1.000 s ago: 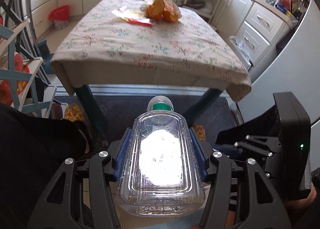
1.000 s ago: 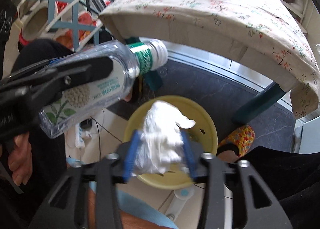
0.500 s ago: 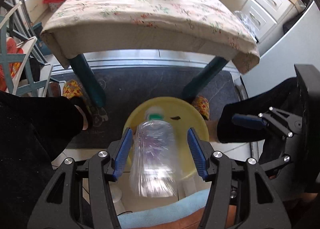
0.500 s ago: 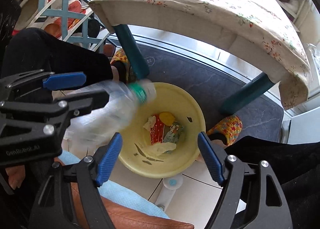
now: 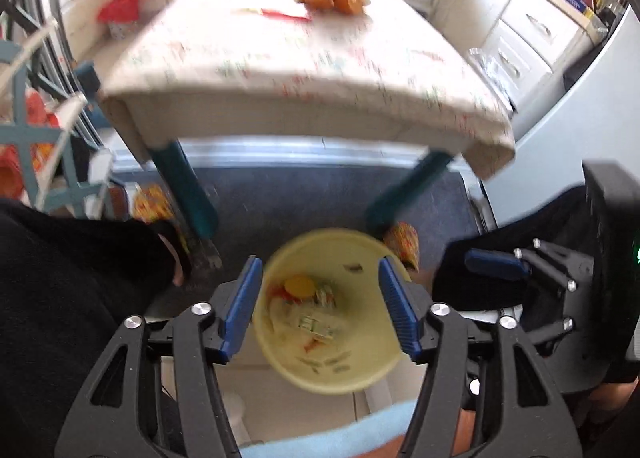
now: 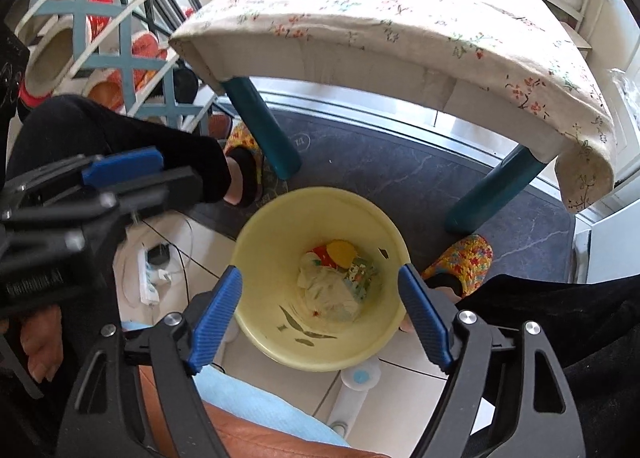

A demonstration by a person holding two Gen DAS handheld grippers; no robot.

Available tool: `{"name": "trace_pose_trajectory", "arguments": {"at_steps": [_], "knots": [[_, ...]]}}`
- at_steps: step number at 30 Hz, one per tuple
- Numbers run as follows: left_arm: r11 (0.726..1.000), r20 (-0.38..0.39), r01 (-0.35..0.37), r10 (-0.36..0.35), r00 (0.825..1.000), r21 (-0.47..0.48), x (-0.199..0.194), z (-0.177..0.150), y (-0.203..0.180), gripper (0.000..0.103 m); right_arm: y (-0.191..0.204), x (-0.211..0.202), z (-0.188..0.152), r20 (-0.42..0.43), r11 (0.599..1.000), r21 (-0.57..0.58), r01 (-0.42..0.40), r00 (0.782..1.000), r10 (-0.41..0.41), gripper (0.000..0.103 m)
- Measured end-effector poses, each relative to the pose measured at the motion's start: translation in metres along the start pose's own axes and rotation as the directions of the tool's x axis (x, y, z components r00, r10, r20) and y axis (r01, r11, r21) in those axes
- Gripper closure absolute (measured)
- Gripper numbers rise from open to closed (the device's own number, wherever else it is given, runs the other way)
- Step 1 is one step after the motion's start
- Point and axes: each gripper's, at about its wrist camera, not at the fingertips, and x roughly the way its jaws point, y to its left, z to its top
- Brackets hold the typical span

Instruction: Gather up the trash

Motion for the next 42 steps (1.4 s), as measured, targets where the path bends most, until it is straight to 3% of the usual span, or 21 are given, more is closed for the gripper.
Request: {"name": "trace_pose_trajectory", "arguments": {"at_steps": [6, 13, 21, 28, 35, 40, 42], "knots": [[0.998, 0.096, -0.049, 0.052, 0.994, -0.035, -0.013, 0.043, 0.02, 0.035, -0.006, -0.004, 0.005, 0.056, 0.999, 0.041, -0.035, 0.998, 0.033, 0.024], [0.993, 0.146, -0.115, 0.118, 0.982, -0.03, -0.009, 0.102, 0.046, 0.026, -0.011, -0.001, 0.014, 0.085, 0.995, 0.083, -0.055, 0.995, 0.048, 0.024], [0.985, 0.101, -0.17, 0.172, 0.98, -0.035, 0.042, 0.195, 0.086, 0.022, -0.02, 0.013, 0.03, 0.066, 0.991, 0.109, -0.077, 0.995, 0.07, 0.024], [0.974, 0.055, -0.225, 0.224, 0.973, 0.015, 0.101, 0.253, 0.106, 0.02, -0.023, 0.025, 0.033, 0.032, 0.986, 0.131, -0.101, 0.995, 0.098, 0.024], [0.974, 0.065, -0.206, 0.201, 0.977, 0.095, 0.141, 0.293, 0.11, 0.02, -0.031, 0.033, 0.037, 0.013, 0.976, 0.177, -0.13, 0.991, 0.13, 0.024], [0.968, 0.075, -0.197, 0.188, 0.979, 0.155, 0.163, 0.309, 0.104, 0.008, -0.037, 0.037, 0.038, 0.005, 0.967, 0.205, -0.15, 0.988, 0.152, 0.024], [0.972, 0.089, -0.18, 0.168, 0.982, 0.15, 0.168, 0.315, 0.106, 0.008, -0.039, 0.038, 0.039, 0.001, 0.964, 0.215, -0.157, 0.987, 0.16, 0.024]]}}
